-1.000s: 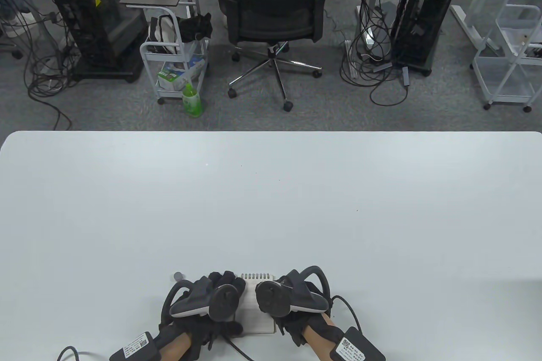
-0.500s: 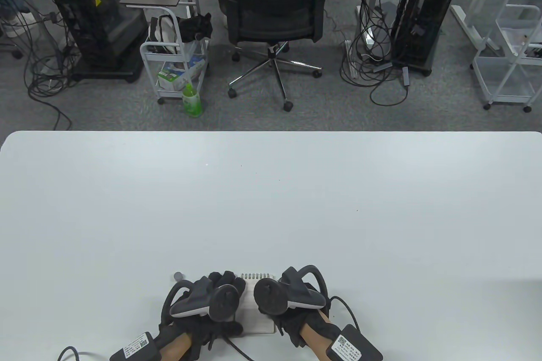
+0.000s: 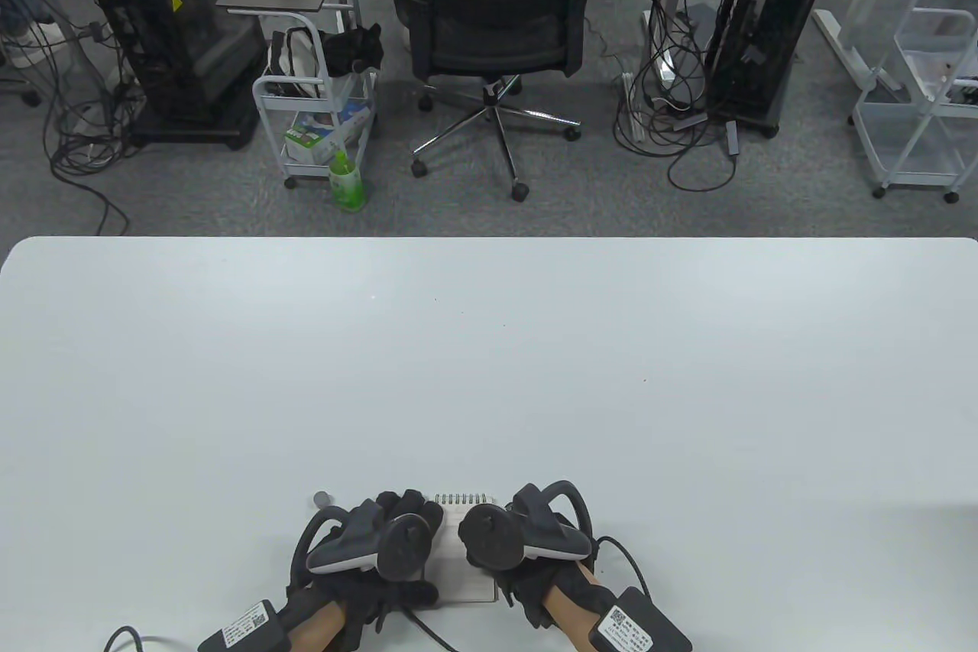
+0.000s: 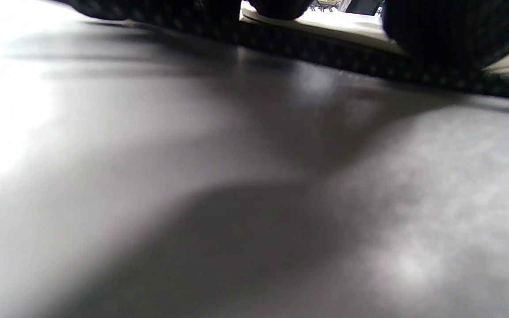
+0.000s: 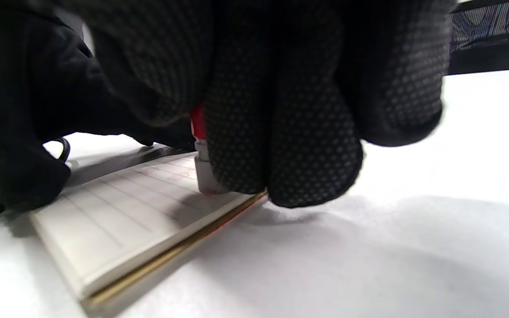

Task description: Stamp flower pattern stamp onto notebook

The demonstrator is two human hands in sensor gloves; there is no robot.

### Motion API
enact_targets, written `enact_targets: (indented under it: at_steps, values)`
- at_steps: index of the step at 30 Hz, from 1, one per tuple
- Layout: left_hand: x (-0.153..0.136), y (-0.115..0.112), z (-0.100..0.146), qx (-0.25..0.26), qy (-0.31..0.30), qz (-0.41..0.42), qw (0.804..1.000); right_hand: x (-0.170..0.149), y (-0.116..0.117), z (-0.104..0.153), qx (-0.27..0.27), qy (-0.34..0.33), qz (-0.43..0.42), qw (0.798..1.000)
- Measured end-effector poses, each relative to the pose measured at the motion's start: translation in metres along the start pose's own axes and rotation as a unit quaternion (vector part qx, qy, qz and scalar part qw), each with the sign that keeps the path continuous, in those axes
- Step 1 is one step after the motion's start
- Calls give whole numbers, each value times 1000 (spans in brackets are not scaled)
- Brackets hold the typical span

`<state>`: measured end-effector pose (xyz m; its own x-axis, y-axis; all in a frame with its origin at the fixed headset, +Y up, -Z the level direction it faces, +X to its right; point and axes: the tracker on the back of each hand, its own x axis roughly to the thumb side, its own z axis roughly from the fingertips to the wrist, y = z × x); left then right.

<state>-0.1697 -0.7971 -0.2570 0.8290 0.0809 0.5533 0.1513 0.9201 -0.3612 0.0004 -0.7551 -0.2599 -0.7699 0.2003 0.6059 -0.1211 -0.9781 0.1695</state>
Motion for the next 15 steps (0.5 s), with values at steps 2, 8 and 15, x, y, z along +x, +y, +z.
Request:
enact_targets:
  at_steps: [2, 8, 15]
  values:
    - [0, 0, 0, 0, 0, 0, 1000, 1, -1, -1, 6, 3, 6, 1000]
    - [0, 0, 0, -1, 0, 1, 1000, -1, -2, 1, -6, 1, 0, 1000]
    - [0, 0, 0, -1, 0, 1, 1000, -6, -14, 6, -35, 7, -32, 999]
